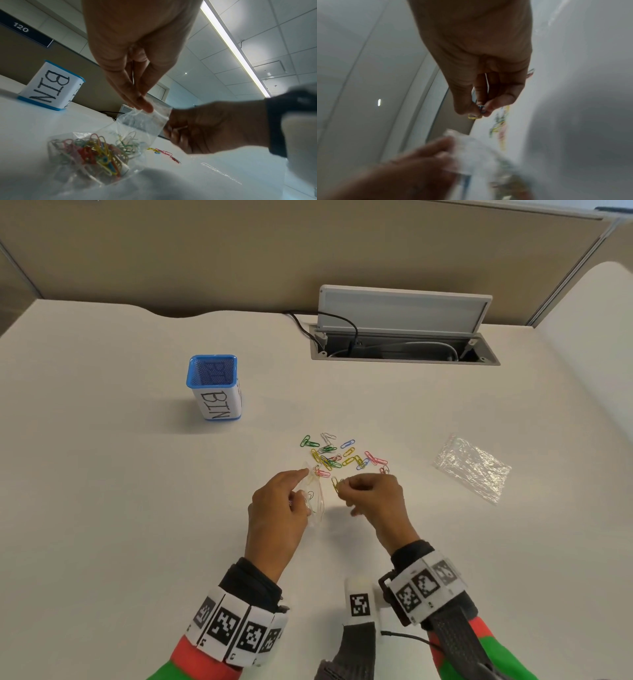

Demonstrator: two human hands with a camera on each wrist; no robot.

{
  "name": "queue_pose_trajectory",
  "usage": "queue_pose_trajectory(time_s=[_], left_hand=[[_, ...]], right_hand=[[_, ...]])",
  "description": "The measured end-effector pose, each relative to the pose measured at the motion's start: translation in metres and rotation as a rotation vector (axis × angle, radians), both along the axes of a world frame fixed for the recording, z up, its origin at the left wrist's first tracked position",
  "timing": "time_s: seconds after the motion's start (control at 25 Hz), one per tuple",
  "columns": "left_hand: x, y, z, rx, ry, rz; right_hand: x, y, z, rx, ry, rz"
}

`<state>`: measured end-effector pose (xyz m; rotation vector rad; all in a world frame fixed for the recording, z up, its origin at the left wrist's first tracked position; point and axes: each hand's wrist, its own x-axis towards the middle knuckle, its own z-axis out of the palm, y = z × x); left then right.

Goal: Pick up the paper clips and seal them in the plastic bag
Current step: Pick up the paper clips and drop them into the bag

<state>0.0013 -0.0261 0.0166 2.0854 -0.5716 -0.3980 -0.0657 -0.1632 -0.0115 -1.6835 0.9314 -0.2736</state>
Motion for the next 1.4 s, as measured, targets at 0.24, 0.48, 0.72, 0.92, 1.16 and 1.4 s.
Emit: queue_pose_trajectory(time_s=[0.24,0.48,0.72,0.92,1.16,1.4], left_hand=[[-0.001,-0.003,0.000,-0.025,-0.014,-0.001],[-0.001,0.001,-0.001,0.006,-0.044,0.018],[-0.001,-0.002,-0.001,0.030,-0.076,-0.007],[0.004,0.002,-0.002,0.026,-0.065,0.015],[0.012,0.007,-0.003,0.032,-0.044,0.062],[0.010,0.002,-0.004,0.041,-0.023,0.038]], right_hand=[[0.012,0.024,0.022,-0.068,-0.084,0.185],[0.011,0.032,0.011,-0.543,0.210,0.351],[0.011,0.016,0.015,-0.438,0.034,0.092],[0.030,-0.011,-0.013,-0.588,0.248,0.336],[0.024,-0.017,-0.033,-0.788,0.401,0.745],[-0.012,-0.019,-0.032,-0.738,0.328,0.734]])
